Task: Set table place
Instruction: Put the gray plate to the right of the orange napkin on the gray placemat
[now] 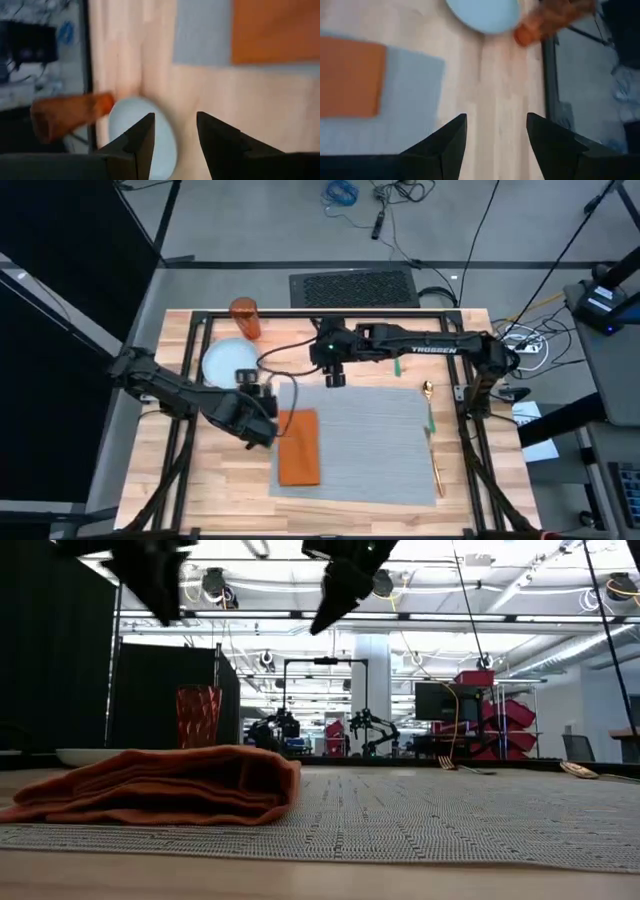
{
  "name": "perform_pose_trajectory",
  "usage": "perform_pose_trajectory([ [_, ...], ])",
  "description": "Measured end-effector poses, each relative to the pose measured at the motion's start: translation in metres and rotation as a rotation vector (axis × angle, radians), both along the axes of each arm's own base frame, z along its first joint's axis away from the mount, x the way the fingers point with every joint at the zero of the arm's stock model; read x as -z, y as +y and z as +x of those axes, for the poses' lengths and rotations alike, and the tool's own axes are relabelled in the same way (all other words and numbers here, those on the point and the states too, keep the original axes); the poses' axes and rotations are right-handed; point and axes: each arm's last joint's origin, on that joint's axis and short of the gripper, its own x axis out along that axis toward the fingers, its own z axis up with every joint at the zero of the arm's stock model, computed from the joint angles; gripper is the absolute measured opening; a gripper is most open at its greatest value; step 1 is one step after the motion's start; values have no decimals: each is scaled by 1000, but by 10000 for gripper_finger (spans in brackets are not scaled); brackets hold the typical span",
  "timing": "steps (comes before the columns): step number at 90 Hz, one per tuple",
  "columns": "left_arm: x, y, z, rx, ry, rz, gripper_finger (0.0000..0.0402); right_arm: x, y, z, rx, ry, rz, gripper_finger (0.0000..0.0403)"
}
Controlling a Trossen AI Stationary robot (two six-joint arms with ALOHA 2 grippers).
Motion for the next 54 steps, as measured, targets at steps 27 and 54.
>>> perform_pose_trajectory([
  [27, 31, 24, -60, -273, -238, -72, 132, -46, -4, -34, -100, -167, 218, 192],
  [54, 66, 40, -55, -394, -296, -114, 136, -80, -5, -71, -104, -256, 292, 192],
])
